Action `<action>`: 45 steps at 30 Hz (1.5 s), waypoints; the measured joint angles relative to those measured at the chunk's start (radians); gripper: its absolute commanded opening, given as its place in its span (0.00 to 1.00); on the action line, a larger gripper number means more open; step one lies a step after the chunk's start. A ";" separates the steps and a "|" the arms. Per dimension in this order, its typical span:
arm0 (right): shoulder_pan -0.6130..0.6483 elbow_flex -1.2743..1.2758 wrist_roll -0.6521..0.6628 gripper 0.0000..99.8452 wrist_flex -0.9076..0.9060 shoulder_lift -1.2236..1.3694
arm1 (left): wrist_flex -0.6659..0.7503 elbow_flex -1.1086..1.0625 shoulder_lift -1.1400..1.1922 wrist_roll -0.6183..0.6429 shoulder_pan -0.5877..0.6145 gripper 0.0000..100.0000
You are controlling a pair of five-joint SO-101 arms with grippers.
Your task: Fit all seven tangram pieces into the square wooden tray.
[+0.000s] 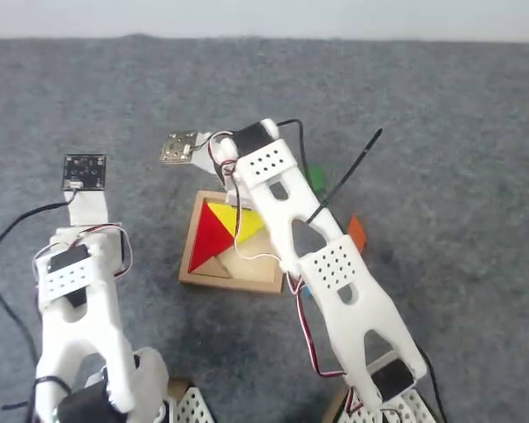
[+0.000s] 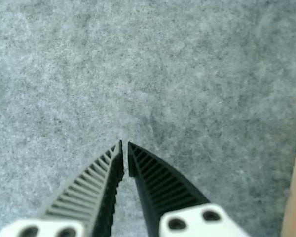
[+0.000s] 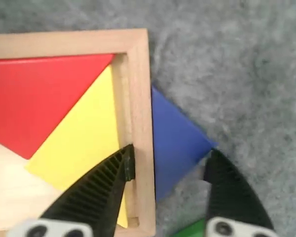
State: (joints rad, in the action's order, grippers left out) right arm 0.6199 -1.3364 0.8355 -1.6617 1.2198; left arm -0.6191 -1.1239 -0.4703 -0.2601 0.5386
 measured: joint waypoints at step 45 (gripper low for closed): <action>0.110 -0.044 0.038 0.21 -0.095 -0.057 | 0.000 0.000 0.000 0.000 0.000 0.02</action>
State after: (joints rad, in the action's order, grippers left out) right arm 0.7304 -1.3809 0.8738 -1.7568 1.1630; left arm -0.6191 -1.1239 -0.4703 -0.2601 0.5386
